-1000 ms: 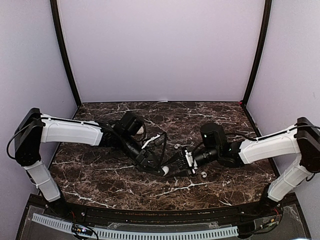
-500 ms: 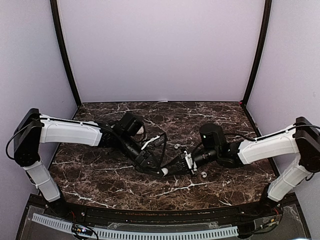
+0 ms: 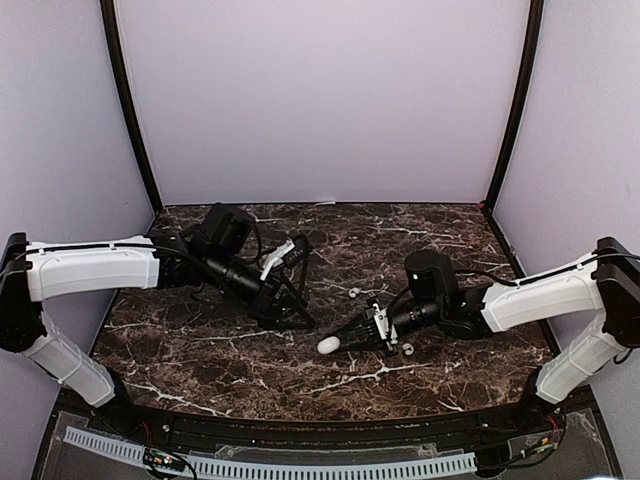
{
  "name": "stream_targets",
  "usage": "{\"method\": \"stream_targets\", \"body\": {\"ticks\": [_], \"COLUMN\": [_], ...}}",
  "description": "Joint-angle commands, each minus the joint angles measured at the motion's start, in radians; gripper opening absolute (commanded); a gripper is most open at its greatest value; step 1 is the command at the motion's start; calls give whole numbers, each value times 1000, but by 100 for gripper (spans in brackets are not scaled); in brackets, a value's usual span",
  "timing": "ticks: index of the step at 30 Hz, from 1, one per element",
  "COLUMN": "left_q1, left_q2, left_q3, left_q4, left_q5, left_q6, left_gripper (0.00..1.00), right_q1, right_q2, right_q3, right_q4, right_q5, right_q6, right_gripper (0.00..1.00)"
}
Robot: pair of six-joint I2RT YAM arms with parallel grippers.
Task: Insert the wireless bluetooth earbuds into the charging case
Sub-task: Pass from the left arm to the right, then pass from the right arm to the left
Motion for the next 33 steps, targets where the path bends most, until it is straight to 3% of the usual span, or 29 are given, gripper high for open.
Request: {"method": "stream_targets", "body": {"ticks": [1,8,16,24,29,33], "left_q1": [4,4,4,-16,-97,-124], "left_q2": [-120,-289,-393,-335,-268,-168], "left_q3": [-53,-176,-361,-465,-498,-455], "left_q4": [-4,144,421,624,744,746], "left_q5": [-164,-353,-375,-328,-284,-239], "left_q6": [46,78,105,149,265,293], "left_gripper": [99,98,96,91,87,80], "right_q1": [3,-13,-37,-41,-50,-51], "right_q2": [-41,-58,-60,-67,-34,-13], "right_q3": [-19,-28,33,78,170,225], "right_q4": [47,47,-73,-131,-294,-385], "right_q5": [-2,-9,43,98,131,162], "right_q6": [32,127,282,442,499,508], "right_gripper": [0,0,2,3,3,3]}}
